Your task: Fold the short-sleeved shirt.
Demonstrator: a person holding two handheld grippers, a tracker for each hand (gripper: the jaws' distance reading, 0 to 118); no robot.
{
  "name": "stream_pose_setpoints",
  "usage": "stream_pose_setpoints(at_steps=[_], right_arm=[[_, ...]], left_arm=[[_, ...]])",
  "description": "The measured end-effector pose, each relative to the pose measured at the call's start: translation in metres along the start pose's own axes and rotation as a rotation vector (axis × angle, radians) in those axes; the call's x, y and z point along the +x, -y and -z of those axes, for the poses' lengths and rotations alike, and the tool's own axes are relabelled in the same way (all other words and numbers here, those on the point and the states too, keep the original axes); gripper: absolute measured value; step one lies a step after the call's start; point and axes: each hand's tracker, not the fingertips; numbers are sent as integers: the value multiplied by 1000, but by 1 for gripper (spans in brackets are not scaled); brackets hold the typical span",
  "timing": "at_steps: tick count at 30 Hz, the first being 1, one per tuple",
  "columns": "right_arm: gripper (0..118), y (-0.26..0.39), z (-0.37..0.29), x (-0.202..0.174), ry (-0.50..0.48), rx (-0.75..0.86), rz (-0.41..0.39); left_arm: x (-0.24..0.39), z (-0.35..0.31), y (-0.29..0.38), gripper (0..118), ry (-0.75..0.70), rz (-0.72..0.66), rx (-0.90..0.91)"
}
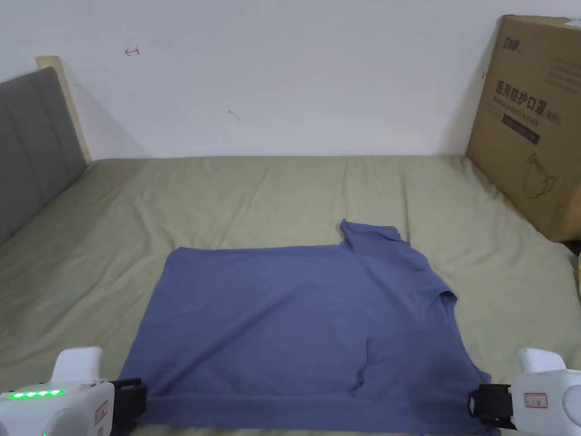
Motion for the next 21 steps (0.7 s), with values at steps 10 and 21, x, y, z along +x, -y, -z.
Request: stream_pose_setpoints(at_steps=[10, 21], right_arm=[[1, -7, -27, -25, -25, 116, -83], [1, 0, -20, -41, -59, 85, -123]], left_arm=[[21, -43, 5, 0, 122, 52, 66], [-9, -40, 20, 99, 107, 6, 19]])
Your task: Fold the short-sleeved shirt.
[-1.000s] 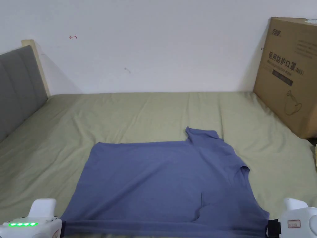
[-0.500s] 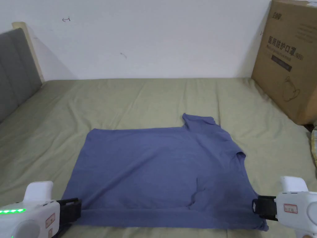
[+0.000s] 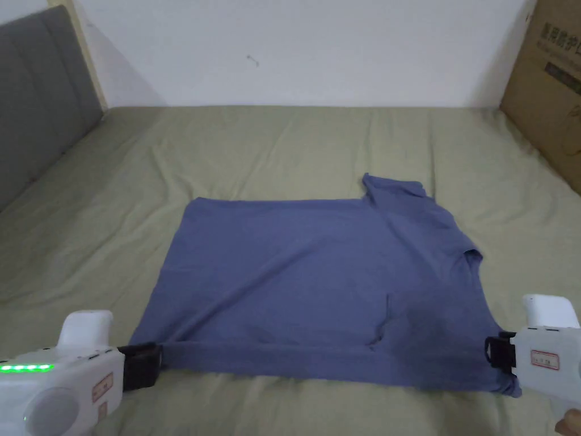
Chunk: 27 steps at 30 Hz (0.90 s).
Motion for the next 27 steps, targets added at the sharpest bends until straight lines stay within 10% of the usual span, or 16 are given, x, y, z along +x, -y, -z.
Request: stream_pose_setpoints(at_steps=[1, 6, 7, 9, 10, 21, 24, 27], right_arm=[[1, 0, 0, 0, -4, 0, 3], [1, 3, 9, -1, -5, -32, -9], [1, 4, 10, -1, -2, -34, -11], [1, 6, 11, 0, -5, -44, -7], [1, 7, 11, 1, -8, -48, -3], [3, 4, 2, 28, -12, -37, 36], [65, -3, 10, 28, 1, -62, -14], [65, 2, 24, 31, 1, -144, -23]], left_arm=[[-2, 3, 0, 116, -1, -4, -10], [-10, 34, -2, 112, 44, -112, -126], [-12, 39, -2, 100, 42, -113, -96], [-12, 43, -3, 21, 43, -135, -117], [-12, 45, -2, 0, 39, -130, -126], [7, 25, -6, 0, 25, -83, -149], [11, 23, -12, 0, 9, -45, -138], [11, 22, -16, 0, 5, -31, -133]])
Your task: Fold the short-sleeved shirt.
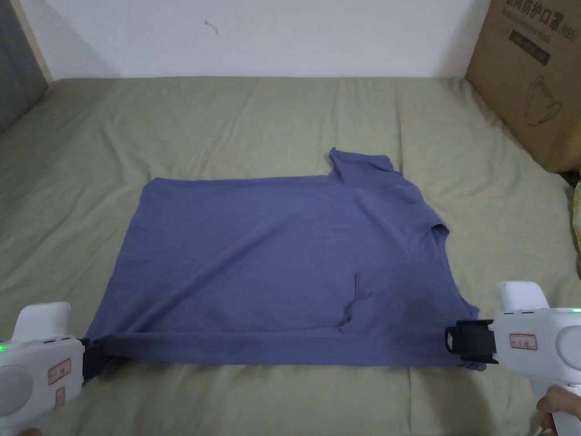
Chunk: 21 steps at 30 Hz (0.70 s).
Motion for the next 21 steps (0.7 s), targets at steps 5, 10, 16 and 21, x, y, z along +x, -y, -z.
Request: stream_pose_setpoints(at_steps=[5, 10, 16, 21], right_arm=[[6, 22, 19, 2, -27, -54, 16], [6, 9, 6, 0, -41, -22, 32], [6, -34, -18, 4, -69, 59, 57], [6, -88, -2, 5, -35, 76, 69]], left_arm=[[-2, 1, -1, 0, 3, -15, -5], [-3, -2, -7, 0, -5, -3, -9], [-7, 4, -41, 0, -12, 20, 2], [5, 27, -89, 0, -44, 116, 1]])
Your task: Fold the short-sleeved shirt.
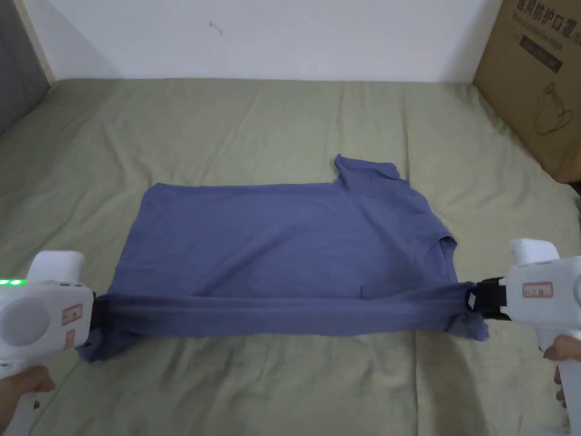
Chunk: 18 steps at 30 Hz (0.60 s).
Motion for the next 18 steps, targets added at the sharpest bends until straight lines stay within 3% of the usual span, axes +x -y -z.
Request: stream_pose_setpoints(at_steps=[5, 9, 10, 11, 13, 14, 15, 16, 18], right_arm=[[6, -40, 57, -3, 59, -84, 1], [6, -48, 92, -1, 51, -134, 40], [8, -48, 97, -1, 50, -143, 40], [21, -48, 98, -2, 61, -147, 36], [55, -47, 98, -2, 103, -127, 10], [66, -47, 96, -1, 118, -125, 2], [64, -46, 91, 0, 121, -113, 0], [64, -47, 86, 0, 111, -105, 7], [64, -45, 76, 1, 91, -75, 25]], left_arm=[[6, 47, -40, 0, -5, 25, -33], [8, 87, -50, 2, -29, 48, -96], [8, 92, -49, 10, -43, 57, -105], [9, 95, -48, 36, -48, 53, -109], [4, 94, -45, 61, -42, 26, -101], [1, 92, -45, 78, -27, -4, -93], [-1, 87, -43, 98, -22, -28, -96], [-3, 84, -42, 110, -8, -33, -103], [-4, 70, -38, 109, 1, -41, -66]])
